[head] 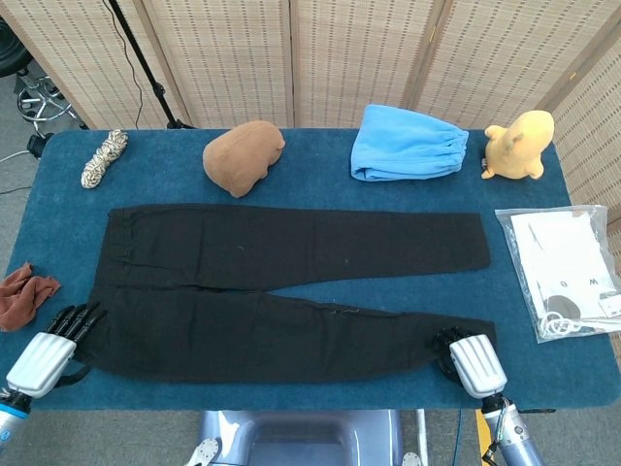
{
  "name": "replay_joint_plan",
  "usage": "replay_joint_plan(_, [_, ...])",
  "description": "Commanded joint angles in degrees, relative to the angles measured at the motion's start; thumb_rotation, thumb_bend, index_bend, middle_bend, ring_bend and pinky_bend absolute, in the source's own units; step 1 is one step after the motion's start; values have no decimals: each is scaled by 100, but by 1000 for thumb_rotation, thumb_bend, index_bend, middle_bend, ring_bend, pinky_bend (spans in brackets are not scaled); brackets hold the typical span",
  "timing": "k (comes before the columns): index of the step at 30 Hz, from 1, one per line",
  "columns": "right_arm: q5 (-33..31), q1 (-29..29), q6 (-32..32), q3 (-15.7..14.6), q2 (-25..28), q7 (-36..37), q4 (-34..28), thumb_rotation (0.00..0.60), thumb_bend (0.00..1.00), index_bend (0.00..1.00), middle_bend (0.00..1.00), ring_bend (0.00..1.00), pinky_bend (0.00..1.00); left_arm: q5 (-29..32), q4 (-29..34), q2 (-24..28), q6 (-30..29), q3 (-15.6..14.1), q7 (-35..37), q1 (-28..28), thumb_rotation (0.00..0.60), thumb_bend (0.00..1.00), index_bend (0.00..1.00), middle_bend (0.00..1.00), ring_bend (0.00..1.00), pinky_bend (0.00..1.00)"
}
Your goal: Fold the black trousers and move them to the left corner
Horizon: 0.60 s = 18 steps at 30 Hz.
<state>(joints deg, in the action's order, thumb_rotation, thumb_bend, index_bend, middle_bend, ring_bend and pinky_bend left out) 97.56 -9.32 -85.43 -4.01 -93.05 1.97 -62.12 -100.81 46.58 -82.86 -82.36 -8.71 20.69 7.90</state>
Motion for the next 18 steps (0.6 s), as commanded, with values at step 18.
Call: replay_joint_plan(18, [-39, -4, 12, 22, 0, -3, -26, 600, 669, 591, 519, 474, 640, 34, -136, -177, 277, -139, -108, 167, 600, 231, 74, 48, 17, 97])
